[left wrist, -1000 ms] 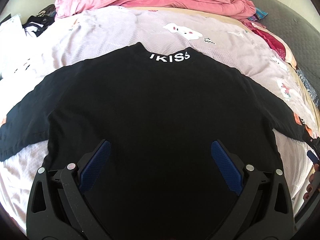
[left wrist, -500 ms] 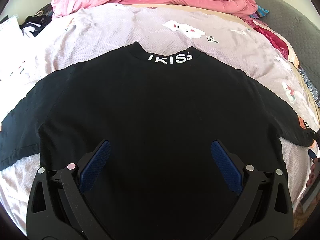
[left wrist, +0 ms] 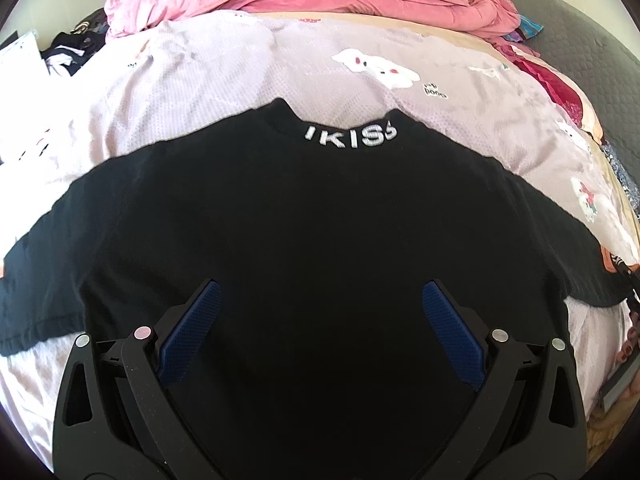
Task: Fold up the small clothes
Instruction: 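Lift the cuff with the right tool and carry the sleeve across the shirt body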
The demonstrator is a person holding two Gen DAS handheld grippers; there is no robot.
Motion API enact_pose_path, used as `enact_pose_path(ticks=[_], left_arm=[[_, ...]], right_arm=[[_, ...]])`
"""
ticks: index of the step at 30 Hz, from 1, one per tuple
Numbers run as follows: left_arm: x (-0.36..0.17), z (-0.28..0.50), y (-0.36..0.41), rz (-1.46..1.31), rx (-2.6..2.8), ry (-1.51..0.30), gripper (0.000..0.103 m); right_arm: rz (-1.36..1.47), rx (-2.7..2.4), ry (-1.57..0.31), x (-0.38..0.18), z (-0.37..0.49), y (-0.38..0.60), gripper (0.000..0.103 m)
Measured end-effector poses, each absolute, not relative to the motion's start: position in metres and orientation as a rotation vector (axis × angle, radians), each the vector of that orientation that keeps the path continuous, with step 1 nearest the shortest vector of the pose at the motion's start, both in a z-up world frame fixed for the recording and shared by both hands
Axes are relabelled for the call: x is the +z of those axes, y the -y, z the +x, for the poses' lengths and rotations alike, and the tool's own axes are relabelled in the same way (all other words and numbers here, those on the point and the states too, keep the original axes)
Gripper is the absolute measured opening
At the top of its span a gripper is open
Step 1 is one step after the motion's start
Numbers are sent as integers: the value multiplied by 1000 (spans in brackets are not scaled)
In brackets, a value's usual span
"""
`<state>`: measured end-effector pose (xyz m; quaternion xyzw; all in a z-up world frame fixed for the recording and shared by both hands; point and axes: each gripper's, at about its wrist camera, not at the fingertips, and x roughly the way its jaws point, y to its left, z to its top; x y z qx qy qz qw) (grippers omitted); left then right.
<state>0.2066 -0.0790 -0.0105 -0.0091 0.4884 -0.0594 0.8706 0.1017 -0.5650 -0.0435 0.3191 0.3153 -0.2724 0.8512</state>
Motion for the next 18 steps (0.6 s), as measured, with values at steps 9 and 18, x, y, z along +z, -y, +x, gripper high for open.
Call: enact_pose_path(ticks=[9,18], left_arm=[[-2,211,66,-87,-134,-1016,95],[0,205,43,-144,-124,-1016,95]], right_arm=[[566,-415,-566,-3,115,528,14],[454,-244,-517,34,138,460,14]])
